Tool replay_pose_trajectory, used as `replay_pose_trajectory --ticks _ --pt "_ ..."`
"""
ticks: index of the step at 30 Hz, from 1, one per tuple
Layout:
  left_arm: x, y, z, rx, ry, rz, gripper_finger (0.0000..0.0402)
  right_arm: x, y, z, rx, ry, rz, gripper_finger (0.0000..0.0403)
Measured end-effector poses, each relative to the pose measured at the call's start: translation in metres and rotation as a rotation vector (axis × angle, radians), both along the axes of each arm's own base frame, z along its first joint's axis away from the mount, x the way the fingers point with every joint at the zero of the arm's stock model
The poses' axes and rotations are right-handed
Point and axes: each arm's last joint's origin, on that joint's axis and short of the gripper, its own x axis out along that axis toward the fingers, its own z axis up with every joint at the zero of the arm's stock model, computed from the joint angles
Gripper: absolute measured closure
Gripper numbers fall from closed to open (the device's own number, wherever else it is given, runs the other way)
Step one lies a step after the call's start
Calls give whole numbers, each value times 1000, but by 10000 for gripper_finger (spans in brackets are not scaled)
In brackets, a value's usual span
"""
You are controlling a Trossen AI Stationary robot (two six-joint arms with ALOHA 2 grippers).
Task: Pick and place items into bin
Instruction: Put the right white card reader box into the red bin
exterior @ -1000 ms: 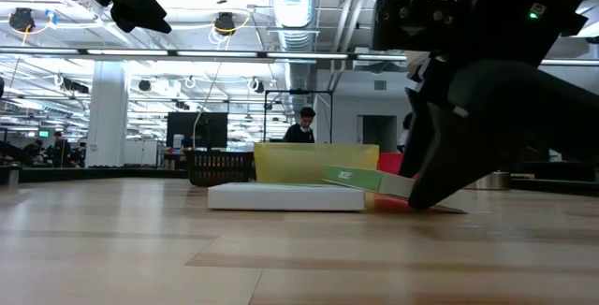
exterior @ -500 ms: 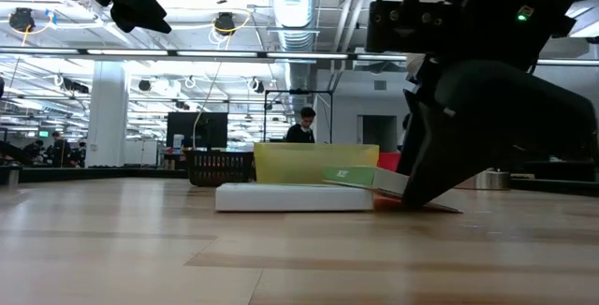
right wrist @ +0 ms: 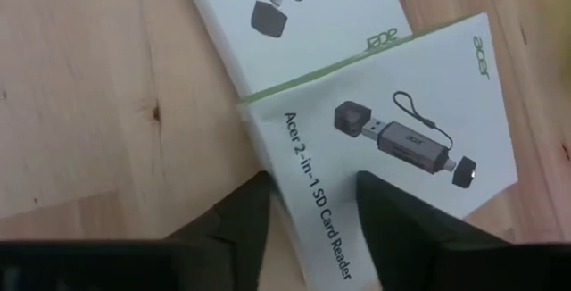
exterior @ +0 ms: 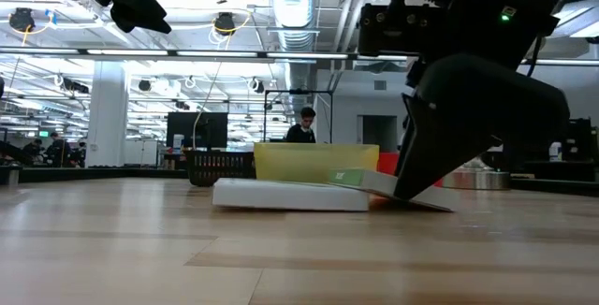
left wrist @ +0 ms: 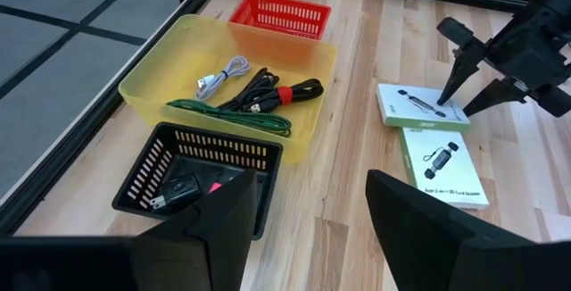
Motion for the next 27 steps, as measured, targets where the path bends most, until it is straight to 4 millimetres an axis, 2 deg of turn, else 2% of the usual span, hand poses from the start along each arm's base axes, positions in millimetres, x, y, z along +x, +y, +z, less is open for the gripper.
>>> replay_pose_trajectory --ticks 13,27 --pt "0 0 0 0 0 0 196 1 0 1 18 -18 -30 391" --pt "0 0 0 0 1 0 196 1 1 0 32 -28 -47 403"
